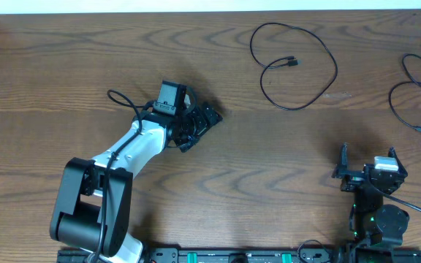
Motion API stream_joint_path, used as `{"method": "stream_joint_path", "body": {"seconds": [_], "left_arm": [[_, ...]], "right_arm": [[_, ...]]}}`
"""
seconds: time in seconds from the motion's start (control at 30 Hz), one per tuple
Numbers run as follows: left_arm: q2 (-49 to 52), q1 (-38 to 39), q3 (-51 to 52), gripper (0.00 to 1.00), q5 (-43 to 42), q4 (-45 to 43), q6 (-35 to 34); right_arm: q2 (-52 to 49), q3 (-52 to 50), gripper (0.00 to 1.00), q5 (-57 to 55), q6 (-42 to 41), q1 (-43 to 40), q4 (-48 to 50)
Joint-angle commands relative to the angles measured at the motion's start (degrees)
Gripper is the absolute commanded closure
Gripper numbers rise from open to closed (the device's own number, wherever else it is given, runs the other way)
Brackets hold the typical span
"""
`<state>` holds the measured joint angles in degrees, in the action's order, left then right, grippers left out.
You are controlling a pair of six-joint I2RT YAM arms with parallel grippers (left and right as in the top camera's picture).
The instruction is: Untangle cables
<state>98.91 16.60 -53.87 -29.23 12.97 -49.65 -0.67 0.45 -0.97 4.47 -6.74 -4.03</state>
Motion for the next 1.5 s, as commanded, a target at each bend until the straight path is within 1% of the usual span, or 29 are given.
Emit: {"method": "stream_joint_path", "body": {"seconds": [0.0, 0.07, 0.13, 0.23, 0.33, 0.4, 0.47, 0.57, 0.63, 0.73, 0.93, 1.2, 1.47], "left_arm": [[-3.48, 0.26, -0.48, 0.02, 0.76, 0.28, 0.55], [-6.69, 0.42, -0.48, 0.02, 2.89, 1.25, 1.84], [-10.71, 0.42, -0.48, 0.02, 9.31, 3.28, 3.45], [-16.87, 0.39, -0.48, 0.02, 19.30, 6.47, 3.58], [-24.11, 0.39, -0.48, 0.02, 28.55, 11.93, 3.58], [-28.57, 0.28, -0.46, 0.02, 32.65, 16.02, 4.31], [-32.96, -0.31, -0.48, 0.02, 34.51, 19.85, 7.26], [-39.65, -2.10, -0.46, 0.02, 34.47, 25.66, 13.03], [-44.15, -3.78, -0.46, 0.02, 34.47, 29.07, 15.10], [-50.99, -6.49, 0.33, 0.02, 34.42, 31.12, 16.76], [-65.48, -10.91, 5.81, 0.02, 33.68, 31.12, 16.87], [-82.90, -14.95, 17.57, 0.02, 28.98, 28.94, 16.85], [-90.90, -16.59, 26.53, 0.02, 28.17, 22.73, 16.85]], "right_arm": [[0.35, -0.15, 0.01, 0.48, 0.72, -0.24, -0.20], [0.35, -0.15, 0.01, 0.50, 0.72, -0.24, -0.20], [0.35, -0.15, 0.01, 0.50, 0.72, -0.24, -0.20], [0.35, -0.15, 0.01, 0.48, 0.72, -0.24, -0.20], [0.35, -0.15, 0.01, 0.50, 0.72, -0.24, -0.20], [0.35, -0.15, 0.01, 0.50, 0.72, -0.24, -0.20], [0.35, -0.15, 0.01, 0.50, 0.72, -0.24, -0.20], [0.35, -0.15, 0.01, 0.50, 0.72, -0.24, -0.20], [0.35, -0.15, 0.01, 0.50, 0.72, -0.24, -0.20], [0.35, -0.15, 0.01, 0.50, 0.72, -0.24, -0.20], [0.35, -0.15, 0.01, 0.48, 0.72, -0.24, -0.20], [0.35, -0.15, 0.01, 0.48, 0.74, -0.24, -0.20], [0.35, -0.15, 0.01, 0.50, 0.72, -0.24, -0.20]]}}
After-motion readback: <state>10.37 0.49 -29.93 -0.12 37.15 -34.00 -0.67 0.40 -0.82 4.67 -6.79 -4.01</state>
